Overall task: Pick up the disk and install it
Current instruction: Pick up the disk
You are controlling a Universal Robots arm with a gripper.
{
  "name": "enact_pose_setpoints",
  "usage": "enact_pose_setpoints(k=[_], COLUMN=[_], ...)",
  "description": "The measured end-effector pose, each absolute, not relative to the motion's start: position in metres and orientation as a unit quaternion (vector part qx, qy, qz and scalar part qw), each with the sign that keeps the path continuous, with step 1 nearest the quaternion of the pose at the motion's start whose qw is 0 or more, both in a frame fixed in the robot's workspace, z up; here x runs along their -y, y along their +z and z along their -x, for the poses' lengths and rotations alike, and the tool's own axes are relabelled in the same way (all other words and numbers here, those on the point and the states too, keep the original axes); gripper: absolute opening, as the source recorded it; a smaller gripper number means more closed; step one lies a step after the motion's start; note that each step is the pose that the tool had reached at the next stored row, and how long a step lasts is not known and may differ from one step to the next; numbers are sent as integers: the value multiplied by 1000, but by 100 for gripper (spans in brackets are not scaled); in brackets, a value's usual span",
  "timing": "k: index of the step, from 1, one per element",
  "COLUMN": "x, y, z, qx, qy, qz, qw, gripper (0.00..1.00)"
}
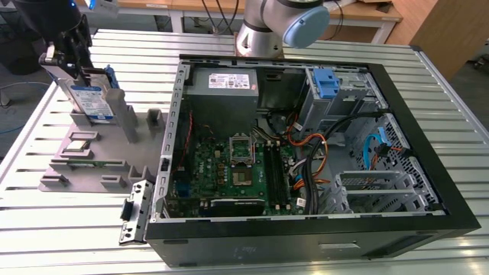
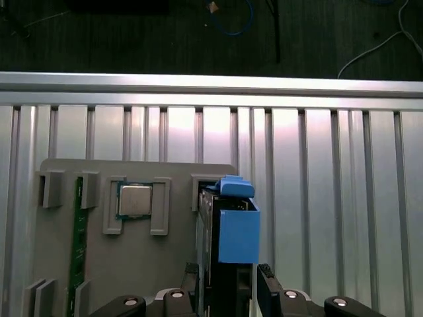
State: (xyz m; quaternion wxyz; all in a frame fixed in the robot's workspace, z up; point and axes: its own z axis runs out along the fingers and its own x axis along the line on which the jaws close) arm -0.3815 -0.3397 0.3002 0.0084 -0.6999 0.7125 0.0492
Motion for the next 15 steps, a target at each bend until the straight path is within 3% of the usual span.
enact_pose_setpoints(k=[15], x=[342], y=[298], z=[377], qx=[-712], qy=[49], qz=[701], qw=[8], gripper=[47])
